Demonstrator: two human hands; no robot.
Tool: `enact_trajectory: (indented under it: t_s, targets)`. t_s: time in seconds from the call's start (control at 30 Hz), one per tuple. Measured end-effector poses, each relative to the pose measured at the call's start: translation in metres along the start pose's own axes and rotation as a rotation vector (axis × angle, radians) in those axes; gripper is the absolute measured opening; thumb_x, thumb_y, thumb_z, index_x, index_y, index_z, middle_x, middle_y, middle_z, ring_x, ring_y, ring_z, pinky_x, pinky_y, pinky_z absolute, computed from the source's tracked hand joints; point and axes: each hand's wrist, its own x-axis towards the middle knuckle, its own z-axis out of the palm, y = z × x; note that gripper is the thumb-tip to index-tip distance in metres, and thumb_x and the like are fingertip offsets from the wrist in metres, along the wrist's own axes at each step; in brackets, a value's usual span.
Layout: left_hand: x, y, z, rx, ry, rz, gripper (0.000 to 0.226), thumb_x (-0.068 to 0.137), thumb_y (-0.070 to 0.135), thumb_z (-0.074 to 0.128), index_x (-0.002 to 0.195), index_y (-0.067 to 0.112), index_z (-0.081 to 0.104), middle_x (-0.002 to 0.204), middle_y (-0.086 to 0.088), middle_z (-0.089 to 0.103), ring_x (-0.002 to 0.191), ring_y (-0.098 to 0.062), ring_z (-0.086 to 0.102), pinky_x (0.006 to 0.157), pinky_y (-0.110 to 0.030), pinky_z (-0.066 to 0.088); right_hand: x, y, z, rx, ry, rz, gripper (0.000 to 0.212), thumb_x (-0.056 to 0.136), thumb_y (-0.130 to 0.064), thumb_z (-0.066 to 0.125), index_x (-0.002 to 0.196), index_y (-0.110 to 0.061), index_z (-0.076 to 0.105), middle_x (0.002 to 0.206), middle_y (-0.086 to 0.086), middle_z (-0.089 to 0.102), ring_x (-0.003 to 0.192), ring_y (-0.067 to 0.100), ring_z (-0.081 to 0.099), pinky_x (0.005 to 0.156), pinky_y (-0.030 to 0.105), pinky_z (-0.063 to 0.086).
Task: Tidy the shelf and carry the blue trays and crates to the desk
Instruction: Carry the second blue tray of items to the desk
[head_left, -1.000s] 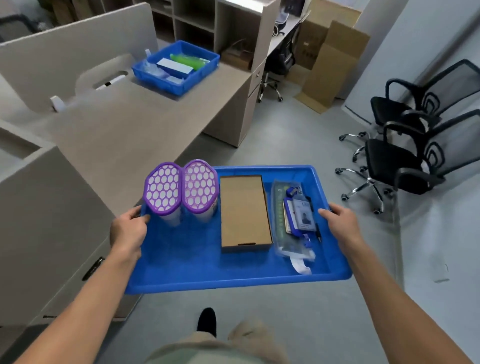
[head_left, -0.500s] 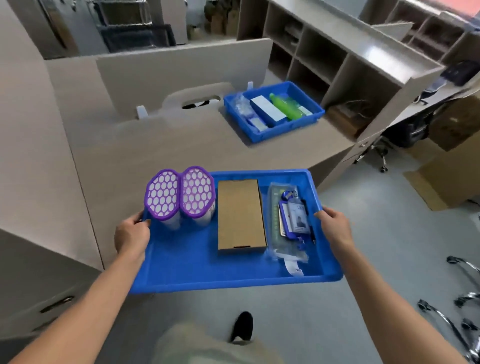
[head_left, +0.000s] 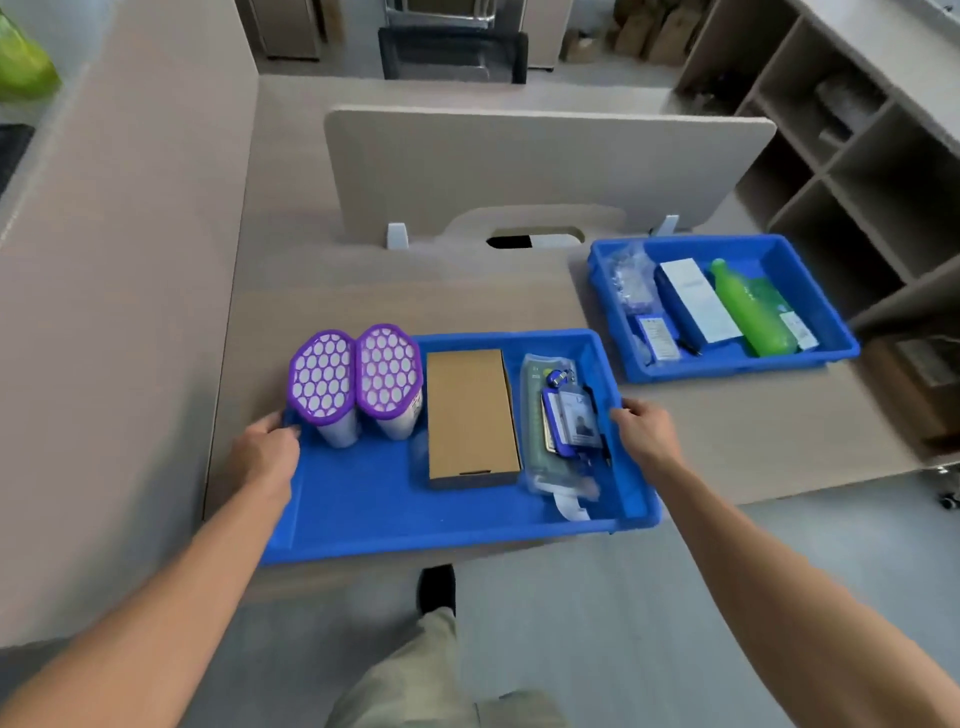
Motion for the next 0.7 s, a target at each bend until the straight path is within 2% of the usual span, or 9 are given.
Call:
enact_trajectory:
  t_s: [0.1, 0.17, 0.27, 0.33, 0.4, 0.47, 0.57, 0.63, 0.7]
  targets:
    - [0.029, 0.021, 0.025, 0.006, 0.015, 0.004, 0.044, 0.088, 0.022, 0.058, 0.131, 0.026, 0.061, 0.126, -0.004, 0.066, 0.111, -0.031, 0.062, 0.093, -0.044, 0.051, 0.052, -0.016, 0.011, -0.072, -0.023, -0.023, 0.018, 0.092, -0.014, 0.052, 0.099, -0.019, 0.069, 0.078, 0.001, 0.062, 0.067, 0.018, 0.054, 0.054, 0.025, 0.038]
    - [0.044, 0.036, 0.041, -0.004, 0.029, 0.011, 0.043, 0.090, 0.021, 0.057, 0.133, 0.025, 0.060, 0.127, -0.005, 0.066, 0.110, -0.028, 0.061, 0.092, -0.041, 0.050, 0.078, -0.027, 0.016, -0.105, -0.024, -0.007, 0.019, 0.092, -0.014, 0.051, 0.098, -0.020, 0.069, 0.079, 0.000, 0.062, 0.067, 0.016, 0.054, 0.052, 0.024, 0.037]
    - [0.065, 0.058, 0.063, -0.076, 0.023, 0.041, 0.042, 0.091, 0.017, 0.057, 0.132, 0.023, 0.061, 0.125, -0.002, 0.066, 0.102, -0.018, 0.058, 0.088, -0.031, 0.045, 0.115, -0.041, 0.023, -0.155, -0.049, -0.001, 0.029, 0.089, -0.007, 0.048, 0.105, -0.021, 0.068, 0.092, 0.004, 0.067, 0.080, 0.023, 0.060, 0.063, 0.028, 0.044]
    - [0.079, 0.068, 0.075, -0.098, 0.016, 0.050, 0.042, 0.091, 0.016, 0.056, 0.131, 0.025, 0.061, 0.118, 0.001, 0.067, 0.098, -0.016, 0.058, 0.085, -0.029, 0.044, 0.138, -0.045, 0.029, -0.161, -0.061, 0.009, 0.036, 0.088, -0.005, 0.045, 0.115, -0.013, 0.066, 0.107, 0.010, 0.069, 0.093, 0.032, 0.064, 0.076, 0.037, 0.052]
    - [0.091, 0.074, 0.083, -0.085, 0.006, 0.059, 0.042, 0.090, 0.017, 0.055, 0.131, 0.028, 0.061, 0.113, 0.005, 0.066, 0.098, -0.015, 0.059, 0.086, -0.028, 0.045, 0.156, -0.047, 0.035, -0.168, -0.057, 0.020, 0.042, 0.089, -0.004, 0.044, 0.127, -0.008, 0.059, 0.123, 0.015, 0.066, 0.109, 0.037, 0.062, 0.086, 0.043, 0.052]
    - [0.099, 0.077, 0.088, -0.087, -0.031, 0.053, 0.044, 0.090, 0.019, 0.056, 0.132, 0.031, 0.059, 0.112, 0.010, 0.065, 0.101, -0.014, 0.060, 0.088, -0.028, 0.045, 0.167, -0.048, 0.039, -0.173, -0.057, 0.034, 0.048, 0.091, -0.005, 0.044, 0.137, -0.013, 0.053, 0.122, 0.006, 0.063, 0.109, 0.031, 0.060, 0.082, 0.035, 0.048]
    - [0.100, 0.076, 0.087, -0.079, -0.093, 0.054, 0.047, 0.089, 0.019, 0.055, 0.133, 0.035, 0.057, 0.114, 0.015, 0.065, 0.104, -0.011, 0.060, 0.090, -0.028, 0.046, 0.172, -0.051, 0.038, -0.160, -0.064, 0.001, 0.046, 0.092, -0.004, 0.044, 0.135, -0.017, 0.054, 0.108, -0.001, 0.058, 0.100, 0.025, 0.057, 0.075, 0.030, 0.044]
    - [0.089, 0.067, 0.084, -0.090, -0.107, 0.056, 0.049, 0.090, 0.016, 0.053, 0.134, 0.036, 0.055, 0.114, 0.015, 0.066, 0.101, -0.010, 0.062, 0.090, -0.029, 0.048, 0.169, -0.048, 0.036, -0.154, -0.082, -0.012, 0.051, 0.093, -0.005, 0.044, 0.142, -0.017, 0.047, 0.124, 0.003, 0.060, 0.108, 0.023, 0.056, 0.084, 0.031, 0.043]
    - [0.070, 0.053, 0.078, -0.110, -0.089, 0.036, 0.045, 0.091, 0.012, 0.051, 0.130, 0.034, 0.058, 0.109, 0.013, 0.068, 0.095, -0.013, 0.064, 0.089, -0.033, 0.051, 0.158, -0.038, 0.035, -0.173, -0.081, -0.001, 0.056, 0.094, -0.008, 0.043, 0.149, -0.018, 0.039, 0.141, 0.006, 0.055, 0.122, 0.027, 0.054, 0.092, 0.034, 0.043]
